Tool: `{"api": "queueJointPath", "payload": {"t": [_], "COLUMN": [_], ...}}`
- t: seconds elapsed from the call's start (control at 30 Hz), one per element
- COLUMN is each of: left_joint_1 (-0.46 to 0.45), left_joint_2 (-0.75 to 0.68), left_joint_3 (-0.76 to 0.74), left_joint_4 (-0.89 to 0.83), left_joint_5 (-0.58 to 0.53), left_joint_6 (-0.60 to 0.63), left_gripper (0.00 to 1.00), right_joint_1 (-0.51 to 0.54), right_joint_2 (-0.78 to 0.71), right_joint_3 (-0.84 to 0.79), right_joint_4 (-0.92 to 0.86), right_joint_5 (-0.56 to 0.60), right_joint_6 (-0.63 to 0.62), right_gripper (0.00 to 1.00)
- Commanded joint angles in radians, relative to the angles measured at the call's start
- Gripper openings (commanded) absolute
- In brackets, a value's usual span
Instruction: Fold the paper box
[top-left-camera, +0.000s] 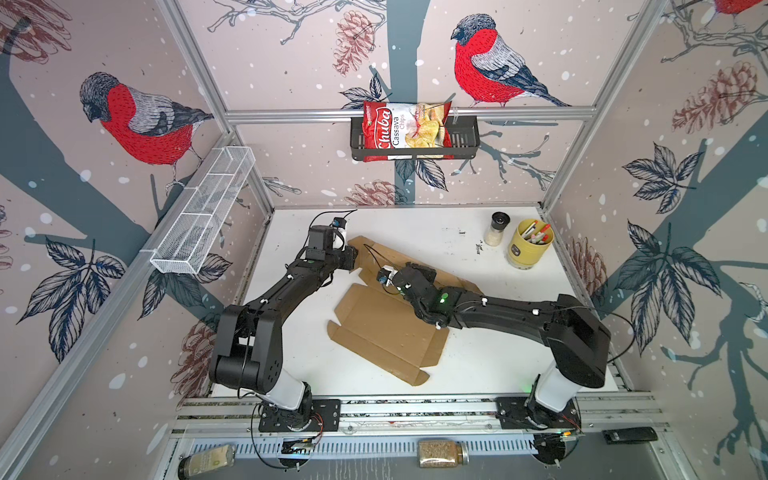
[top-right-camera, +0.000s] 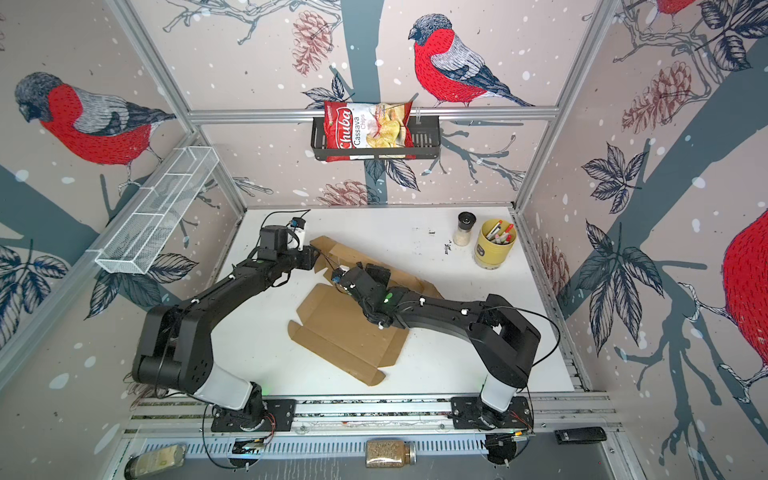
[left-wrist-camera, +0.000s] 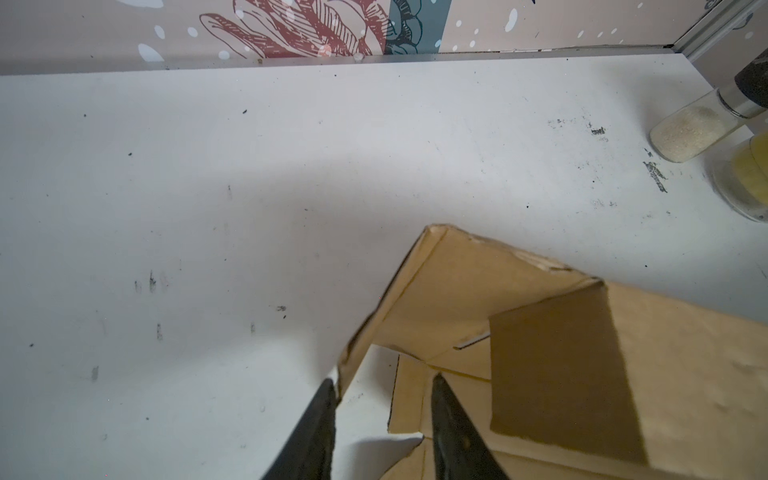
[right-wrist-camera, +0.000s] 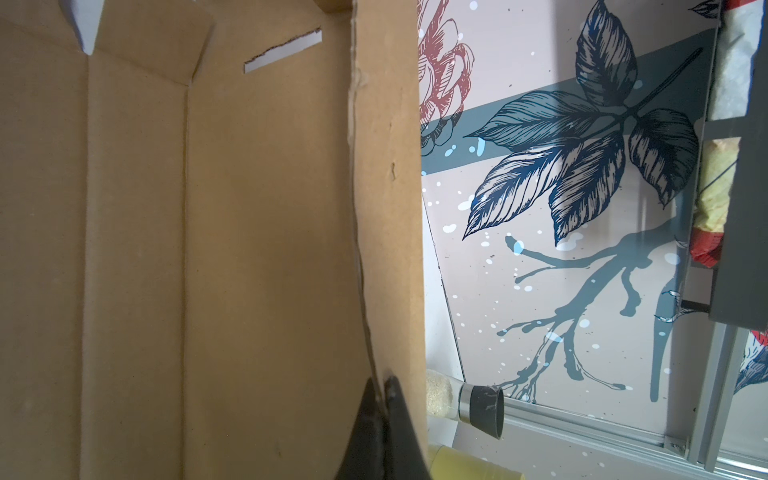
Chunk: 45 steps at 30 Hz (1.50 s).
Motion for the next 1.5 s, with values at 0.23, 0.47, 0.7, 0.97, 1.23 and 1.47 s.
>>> {"api": "queueJointPath", "payload": {"t": [0.23,0.47,0.7,0.97,1.23,1.47], "left_joint_1": [0.002,0.011,0.011,0.012,0.011,-0.004], "left_joint_2": [0.039,0.087,0.132,0.162,0.120,0.042], "left_joint_3": [0.046,0.091,0.144,0.167,0.197,0.149], "left_joint_4": [0.025,0.005,-0.006,-0.043,-0.125,-0.141], "left_joint_5": [-0.012,-0.065,0.027,0.040,0.033,0.025], "left_joint_6": [0.058,0.079,0.097,0.108,0.095,0.060], "left_gripper": [0.35,0.41,0.46,0.23,0.05,0.02], "right_joint_1": [0.005,0.005,0.004,0.005,0.005,0.002], "right_joint_2": [0.014,0.016,0.017,0.014,0.020,0.025], "right_joint_3": [-0.002,-0.003,-0.004,-0.004,-0.001,-0.001], "right_joint_4": [-0.077,-0.076,-0.074,-0.077,-0.077,-0.078], "right_joint_5": [-0.081,-0.082,-0.081,-0.080,-0.080,-0.077], "right_joint_6": [0.000,-0.002,-0.003,-0.001,0.002,0.004], "right_gripper": [0.00,0.00,0.00,0.00,0.00,0.00]}}
